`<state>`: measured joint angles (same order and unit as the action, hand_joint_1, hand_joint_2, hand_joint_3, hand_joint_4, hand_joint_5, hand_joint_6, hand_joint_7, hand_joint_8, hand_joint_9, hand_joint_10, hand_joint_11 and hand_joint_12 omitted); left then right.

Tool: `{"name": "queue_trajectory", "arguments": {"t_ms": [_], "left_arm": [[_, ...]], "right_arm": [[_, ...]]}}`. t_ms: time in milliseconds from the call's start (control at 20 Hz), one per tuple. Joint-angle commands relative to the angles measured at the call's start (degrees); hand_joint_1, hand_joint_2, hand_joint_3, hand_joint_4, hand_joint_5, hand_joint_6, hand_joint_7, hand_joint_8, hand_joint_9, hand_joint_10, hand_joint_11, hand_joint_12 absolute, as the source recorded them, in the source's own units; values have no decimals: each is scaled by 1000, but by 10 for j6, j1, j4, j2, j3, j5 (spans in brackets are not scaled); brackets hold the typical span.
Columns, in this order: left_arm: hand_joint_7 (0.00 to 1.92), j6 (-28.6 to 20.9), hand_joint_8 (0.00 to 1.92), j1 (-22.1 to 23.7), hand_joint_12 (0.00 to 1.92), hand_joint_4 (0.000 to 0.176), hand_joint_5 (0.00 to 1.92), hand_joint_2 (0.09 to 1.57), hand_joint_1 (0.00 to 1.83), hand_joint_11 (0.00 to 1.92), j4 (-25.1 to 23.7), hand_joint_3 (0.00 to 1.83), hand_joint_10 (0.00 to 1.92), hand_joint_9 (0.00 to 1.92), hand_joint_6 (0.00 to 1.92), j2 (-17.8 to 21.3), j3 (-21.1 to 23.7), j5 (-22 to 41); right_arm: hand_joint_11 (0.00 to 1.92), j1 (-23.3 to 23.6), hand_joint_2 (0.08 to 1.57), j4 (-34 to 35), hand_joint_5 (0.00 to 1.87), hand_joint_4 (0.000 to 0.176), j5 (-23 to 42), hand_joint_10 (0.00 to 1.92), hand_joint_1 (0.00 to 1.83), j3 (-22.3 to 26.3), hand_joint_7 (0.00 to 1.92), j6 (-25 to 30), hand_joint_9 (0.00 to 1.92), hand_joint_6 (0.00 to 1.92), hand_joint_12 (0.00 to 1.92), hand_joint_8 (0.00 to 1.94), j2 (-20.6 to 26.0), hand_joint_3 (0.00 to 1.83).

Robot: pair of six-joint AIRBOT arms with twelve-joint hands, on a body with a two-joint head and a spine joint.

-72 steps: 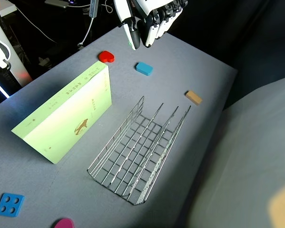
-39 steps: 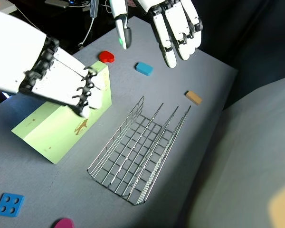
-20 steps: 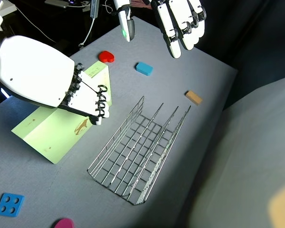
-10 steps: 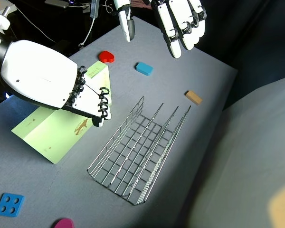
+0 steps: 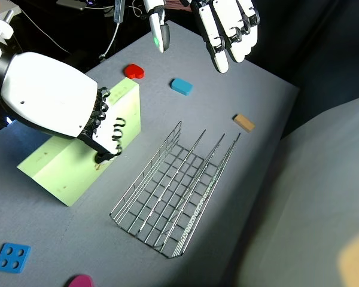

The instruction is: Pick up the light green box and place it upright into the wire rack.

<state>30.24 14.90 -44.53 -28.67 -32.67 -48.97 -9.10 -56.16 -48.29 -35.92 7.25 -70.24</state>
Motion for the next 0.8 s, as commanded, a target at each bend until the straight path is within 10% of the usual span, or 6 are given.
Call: {"name": "queue_trajectory", "arguments": {"t_ms": [0, 350, 750], "left_arm": [[188, 3, 6, 9, 517, 94, 179, 1211, 210, 0, -34, 4, 1, 189, 1, 2, 4, 36], [183, 3, 1, 9, 532, 103, 186, 1217, 210, 0, -34, 2, 0, 176, 4, 2, 4, 36], [192, 3, 3, 9, 530, 103, 186, 1211, 211, 0, -34, 0, 5, 190, 3, 2, 4, 33]], "right_arm": [[858, 9, 1135, -36, 842, 0, 18, 604, 1240, 0, 1040, 1, 1018, 1022, 1313, 1044, 0, 0], [929, 36, 1096, -38, 978, 0, 14, 1241, 1375, 15, 1014, -3, 972, 806, 1387, 925, 11, 1], [904, 120, 1120, 8, 886, 0, 4, 1298, 1375, 23, 988, -71, 939, 903, 1369, 984, 40, 0]]}}
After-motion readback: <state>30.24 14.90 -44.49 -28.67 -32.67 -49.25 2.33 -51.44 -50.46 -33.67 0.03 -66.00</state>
